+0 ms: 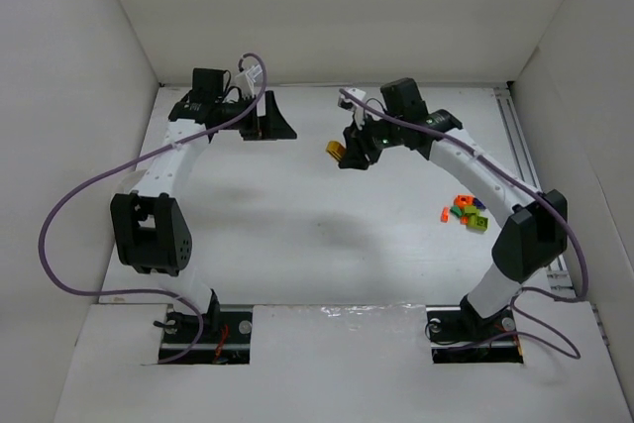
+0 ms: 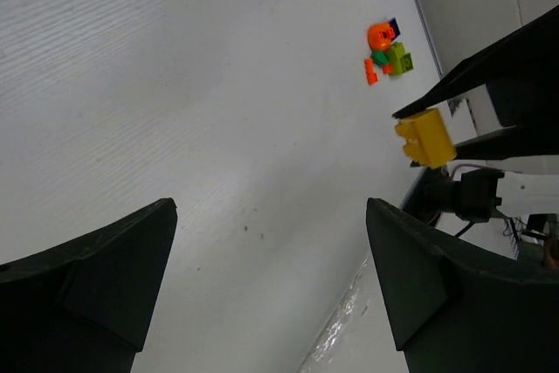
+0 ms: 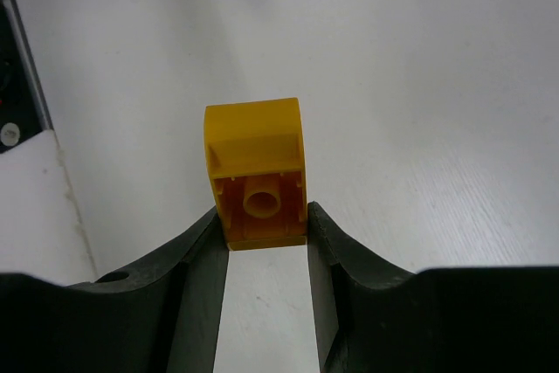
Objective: Sort the legos into containers by color
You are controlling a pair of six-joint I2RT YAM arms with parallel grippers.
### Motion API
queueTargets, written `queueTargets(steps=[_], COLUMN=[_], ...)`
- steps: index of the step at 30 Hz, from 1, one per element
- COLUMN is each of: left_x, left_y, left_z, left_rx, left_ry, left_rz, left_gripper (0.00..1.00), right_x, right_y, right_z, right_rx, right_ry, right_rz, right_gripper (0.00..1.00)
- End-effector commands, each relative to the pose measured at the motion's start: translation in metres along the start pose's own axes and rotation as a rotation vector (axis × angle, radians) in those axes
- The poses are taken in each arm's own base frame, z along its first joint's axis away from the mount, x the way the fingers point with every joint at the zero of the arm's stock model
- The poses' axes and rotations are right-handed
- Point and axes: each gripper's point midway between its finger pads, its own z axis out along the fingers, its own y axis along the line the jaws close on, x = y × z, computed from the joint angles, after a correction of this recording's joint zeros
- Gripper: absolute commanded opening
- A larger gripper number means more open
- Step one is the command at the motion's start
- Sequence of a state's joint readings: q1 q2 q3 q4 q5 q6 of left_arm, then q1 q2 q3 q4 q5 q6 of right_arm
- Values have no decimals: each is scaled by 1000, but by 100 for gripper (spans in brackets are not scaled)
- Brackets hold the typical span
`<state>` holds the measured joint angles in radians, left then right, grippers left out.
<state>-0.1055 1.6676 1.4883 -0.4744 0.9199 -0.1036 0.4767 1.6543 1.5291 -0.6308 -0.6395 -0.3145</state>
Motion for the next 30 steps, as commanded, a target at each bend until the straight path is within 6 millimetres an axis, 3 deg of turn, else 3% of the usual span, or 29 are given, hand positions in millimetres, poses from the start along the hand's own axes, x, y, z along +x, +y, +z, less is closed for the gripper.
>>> queueTargets(steps=[1, 5, 8, 21, 30], left_x=[-26, -26, -21, -3, 5], left_y=[-37, -48, -56, -61, -67], left_z=[-10, -5, -2, 12, 19], left_rx=[92, 130, 168, 272, 279], left_ry=[-62, -59, -41, 29, 51], left_rz=[71, 70, 55, -6, 6], left_gripper=[87, 87, 85, 77, 72], right_x=[-37, -51, -51, -64, -70], right_y=[12, 22, 26, 17, 23], right_z=[10, 25, 35, 48, 53], right_rx=[-20, -12, 9, 74, 69], right_ry=[-88, -112, -102, -149, -163], right_rz=[-6, -40, -55, -101, -120], right_gripper=[16, 16, 15, 15, 15])
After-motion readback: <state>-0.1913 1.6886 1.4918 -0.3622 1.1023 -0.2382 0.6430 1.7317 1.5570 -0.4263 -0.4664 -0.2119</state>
